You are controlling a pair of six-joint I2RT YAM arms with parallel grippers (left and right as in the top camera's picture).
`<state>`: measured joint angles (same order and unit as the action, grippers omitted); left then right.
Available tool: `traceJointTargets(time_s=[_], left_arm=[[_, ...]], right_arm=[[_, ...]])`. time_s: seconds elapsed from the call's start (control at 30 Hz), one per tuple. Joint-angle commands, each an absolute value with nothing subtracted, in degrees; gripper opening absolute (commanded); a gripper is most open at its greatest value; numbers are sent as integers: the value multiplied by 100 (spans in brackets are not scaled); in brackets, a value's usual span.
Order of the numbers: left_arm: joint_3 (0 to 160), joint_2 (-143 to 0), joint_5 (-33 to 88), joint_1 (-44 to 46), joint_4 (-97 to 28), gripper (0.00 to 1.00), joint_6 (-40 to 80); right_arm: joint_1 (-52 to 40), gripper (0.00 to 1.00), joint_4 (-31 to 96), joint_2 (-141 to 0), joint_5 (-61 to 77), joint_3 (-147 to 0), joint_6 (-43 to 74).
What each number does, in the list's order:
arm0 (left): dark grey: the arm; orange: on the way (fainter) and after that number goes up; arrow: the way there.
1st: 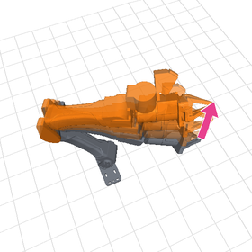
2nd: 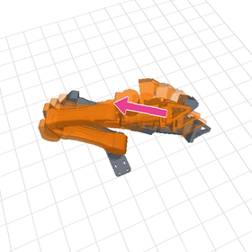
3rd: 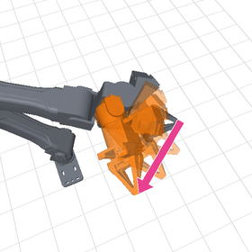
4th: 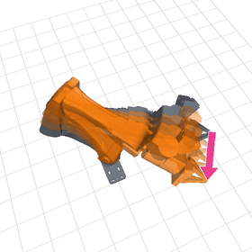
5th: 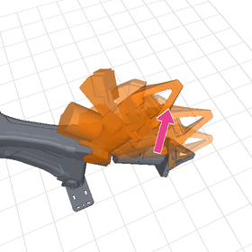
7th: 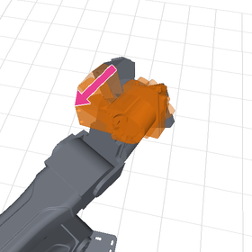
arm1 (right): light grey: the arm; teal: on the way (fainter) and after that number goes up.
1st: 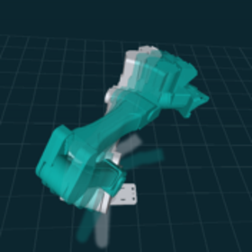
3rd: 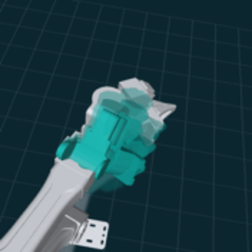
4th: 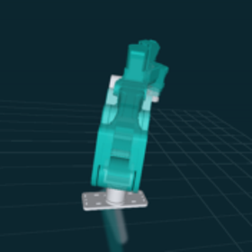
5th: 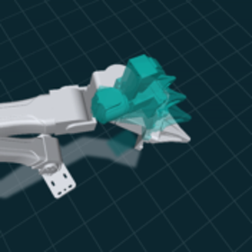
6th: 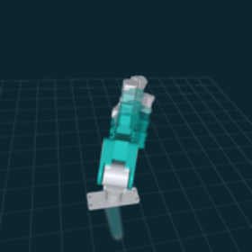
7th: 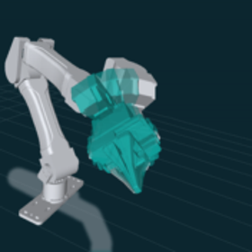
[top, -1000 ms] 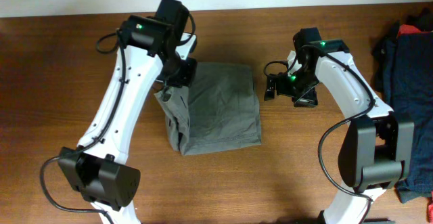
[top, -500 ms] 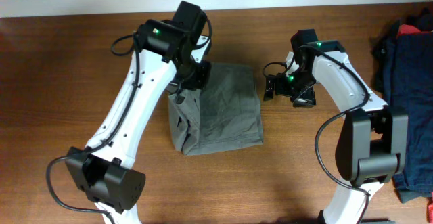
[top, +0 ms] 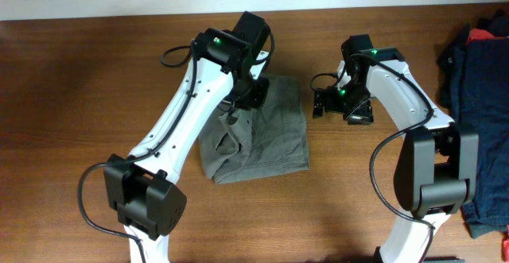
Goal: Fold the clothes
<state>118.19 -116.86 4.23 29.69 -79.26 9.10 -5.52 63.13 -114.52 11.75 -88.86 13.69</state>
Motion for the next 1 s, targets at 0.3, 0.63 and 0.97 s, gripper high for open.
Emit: traceJointTargets(time_s=[0.3,0.63,0.97], left_arm=[[11902,-11701,777,3024,-7537,1,985],[11887,-11745,777,3039,-7498,2,982],[11887,-11745,1033,3039,-7470,7,982]], right_arm=[[-561,99,6318,-11515,1024,-8827,1400],[-561,99,6316,-11515,1024,-8827,1400],[-561,99,6300,-11515,1026,-8827,1400]])
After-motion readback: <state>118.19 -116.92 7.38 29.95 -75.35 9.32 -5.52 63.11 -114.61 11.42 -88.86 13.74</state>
